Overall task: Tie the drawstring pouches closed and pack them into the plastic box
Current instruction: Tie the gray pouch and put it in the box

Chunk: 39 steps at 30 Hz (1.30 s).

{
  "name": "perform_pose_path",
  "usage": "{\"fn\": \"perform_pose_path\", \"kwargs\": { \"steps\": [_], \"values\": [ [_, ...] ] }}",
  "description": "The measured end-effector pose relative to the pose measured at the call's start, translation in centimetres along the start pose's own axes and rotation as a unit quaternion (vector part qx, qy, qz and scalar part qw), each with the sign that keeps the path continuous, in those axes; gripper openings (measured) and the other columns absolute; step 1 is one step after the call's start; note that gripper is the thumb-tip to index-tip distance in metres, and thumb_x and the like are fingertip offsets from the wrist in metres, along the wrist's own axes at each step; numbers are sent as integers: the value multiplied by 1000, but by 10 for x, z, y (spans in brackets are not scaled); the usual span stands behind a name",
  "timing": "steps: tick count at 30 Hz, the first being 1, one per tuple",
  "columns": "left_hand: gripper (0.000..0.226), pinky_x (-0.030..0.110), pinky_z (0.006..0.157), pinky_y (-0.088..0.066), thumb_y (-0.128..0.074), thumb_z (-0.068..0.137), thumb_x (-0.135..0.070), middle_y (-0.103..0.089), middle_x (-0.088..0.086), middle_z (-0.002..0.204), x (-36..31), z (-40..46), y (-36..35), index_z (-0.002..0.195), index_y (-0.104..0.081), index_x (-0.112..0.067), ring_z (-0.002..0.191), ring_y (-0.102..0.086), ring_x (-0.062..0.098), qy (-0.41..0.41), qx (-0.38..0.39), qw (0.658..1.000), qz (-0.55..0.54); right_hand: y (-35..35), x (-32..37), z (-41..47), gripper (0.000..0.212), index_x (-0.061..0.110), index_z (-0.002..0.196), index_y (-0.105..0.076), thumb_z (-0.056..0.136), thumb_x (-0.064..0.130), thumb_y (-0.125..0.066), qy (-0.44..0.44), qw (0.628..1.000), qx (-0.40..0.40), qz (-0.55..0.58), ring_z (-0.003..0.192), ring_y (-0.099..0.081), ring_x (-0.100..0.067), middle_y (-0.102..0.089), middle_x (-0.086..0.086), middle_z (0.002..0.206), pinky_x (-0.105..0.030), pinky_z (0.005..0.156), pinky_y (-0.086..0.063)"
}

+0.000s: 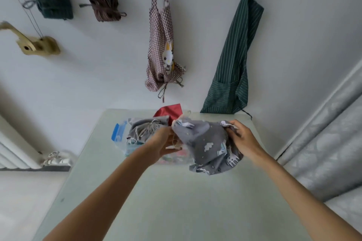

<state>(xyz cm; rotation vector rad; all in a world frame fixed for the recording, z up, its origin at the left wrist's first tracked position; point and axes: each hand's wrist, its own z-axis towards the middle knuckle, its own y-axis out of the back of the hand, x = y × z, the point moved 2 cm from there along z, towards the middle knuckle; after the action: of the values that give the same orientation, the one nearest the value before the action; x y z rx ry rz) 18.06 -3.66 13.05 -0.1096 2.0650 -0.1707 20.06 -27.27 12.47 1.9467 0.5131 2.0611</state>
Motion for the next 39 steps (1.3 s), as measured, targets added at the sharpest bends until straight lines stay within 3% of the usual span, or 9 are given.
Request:
{"fn": "perform_pose_path", "kwargs": {
  "steps": [4,12,16,18,21,26,30,34,39],
  "values": [
    [32,33,81,-48,-34,96,-11,-60,0,55,-70,-3,36,71,-54,-11,64,-55,17,-37,-59,995,74,-10,68,26,14,19,98,-60,97,13,-48,18,997,-7,78,79,-66,-12,-69,-3,90,-22,70,-51],
    [28,31,69,-49,-34,101,-23,-58,10,96,-133,17,106,87,-54,-9,77,-56,19,-134,-183,963,142,-106,77,81,19,22,111,-52,98,11,-43,-45,990,-22,128,85,-65,-15,-65,-9,104,-24,70,-54],
    [26,13,66,-49,-52,95,-32,-58,-2,102,-97,37,101,117,-43,-23,85,-58,11,-217,-66,950,216,-147,39,79,42,26,133,-39,97,5,-39,-114,989,41,82,99,-58,-21,-54,-11,129,-31,79,-52],
    [36,14,84,-47,-60,90,-26,-58,-6,116,-59,59,102,122,-48,-36,107,-56,17,-241,-24,886,397,-149,30,73,52,31,142,-32,96,9,-39,-53,998,42,-6,113,-53,-19,-45,-4,140,-28,92,-47],
    [57,36,117,-17,-51,92,-40,-19,-2,157,-14,97,114,144,-28,-41,145,-15,22,-200,-83,709,671,-149,20,64,61,40,147,-12,87,41,-21,132,950,80,-272,145,-1,-8,-4,15,156,-31,118,-3],
    [53,36,110,-22,-50,94,-35,-23,-1,153,-6,127,116,143,-31,-40,140,-19,23,-193,-153,630,736,-158,-11,79,82,41,146,7,70,70,20,97,862,207,-452,145,15,-11,12,16,156,-36,115,18],
    [41,30,93,-32,-53,93,-32,-45,-2,129,-14,144,109,133,-47,-34,119,-39,20,-201,-167,634,728,-168,-21,107,57,32,150,1,99,42,-22,27,810,261,-524,147,4,-19,6,7,159,-41,118,3],
    [42,27,77,-45,-46,96,-39,-55,-2,126,-25,149,116,138,-44,-32,105,-56,19,-229,-60,703,670,-176,-23,116,68,27,150,-10,93,21,-46,7,812,284,-509,145,-10,-21,-9,5,158,-38,117,-13],
    [102,43,118,-11,-13,69,-87,-7,-5,160,-19,129,110,151,-4,-26,146,-7,19,-183,40,606,773,-172,-22,130,62,23,149,-20,92,13,-42,-21,814,332,-476,144,-14,-22,-14,2,158,-42,117,-17]
  ]
}}
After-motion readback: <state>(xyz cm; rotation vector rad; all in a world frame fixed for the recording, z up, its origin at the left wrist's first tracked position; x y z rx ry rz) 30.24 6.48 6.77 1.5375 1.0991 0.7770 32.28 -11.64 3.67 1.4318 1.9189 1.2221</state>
